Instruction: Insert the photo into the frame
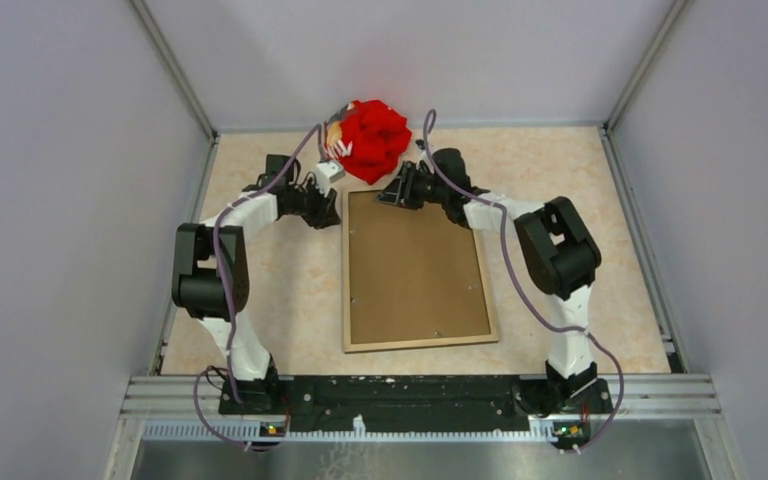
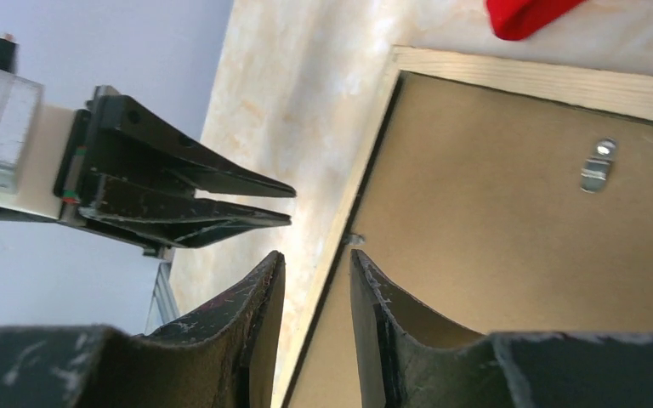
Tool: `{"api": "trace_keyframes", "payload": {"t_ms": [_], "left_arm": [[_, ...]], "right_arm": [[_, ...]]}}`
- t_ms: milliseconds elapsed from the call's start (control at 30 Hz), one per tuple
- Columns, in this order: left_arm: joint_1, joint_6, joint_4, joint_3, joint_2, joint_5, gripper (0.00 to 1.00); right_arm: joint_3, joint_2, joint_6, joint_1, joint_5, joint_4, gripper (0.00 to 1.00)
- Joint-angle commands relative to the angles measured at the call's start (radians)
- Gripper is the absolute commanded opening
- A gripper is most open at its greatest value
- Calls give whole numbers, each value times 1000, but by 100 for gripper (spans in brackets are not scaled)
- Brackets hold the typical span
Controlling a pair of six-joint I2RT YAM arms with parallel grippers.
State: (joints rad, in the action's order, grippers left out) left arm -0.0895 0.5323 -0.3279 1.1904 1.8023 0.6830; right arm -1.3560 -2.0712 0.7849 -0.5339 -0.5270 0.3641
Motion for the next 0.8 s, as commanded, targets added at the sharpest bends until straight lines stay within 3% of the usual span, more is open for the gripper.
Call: {"api": "trace_keyframes", "payload": {"t_ms": [0, 333, 767], "left_arm": [[-3, -34, 20, 38, 49, 22, 30], [-15, -76, 43, 88, 126, 16, 45], [-21, -80, 68, 45, 141, 21, 39]], "right_arm": [[-6, 15, -62, -3, 50, -78, 35], [-35, -43, -106, 27, 192, -170, 38], [-147, -156, -105, 56, 178, -198, 38]]}}
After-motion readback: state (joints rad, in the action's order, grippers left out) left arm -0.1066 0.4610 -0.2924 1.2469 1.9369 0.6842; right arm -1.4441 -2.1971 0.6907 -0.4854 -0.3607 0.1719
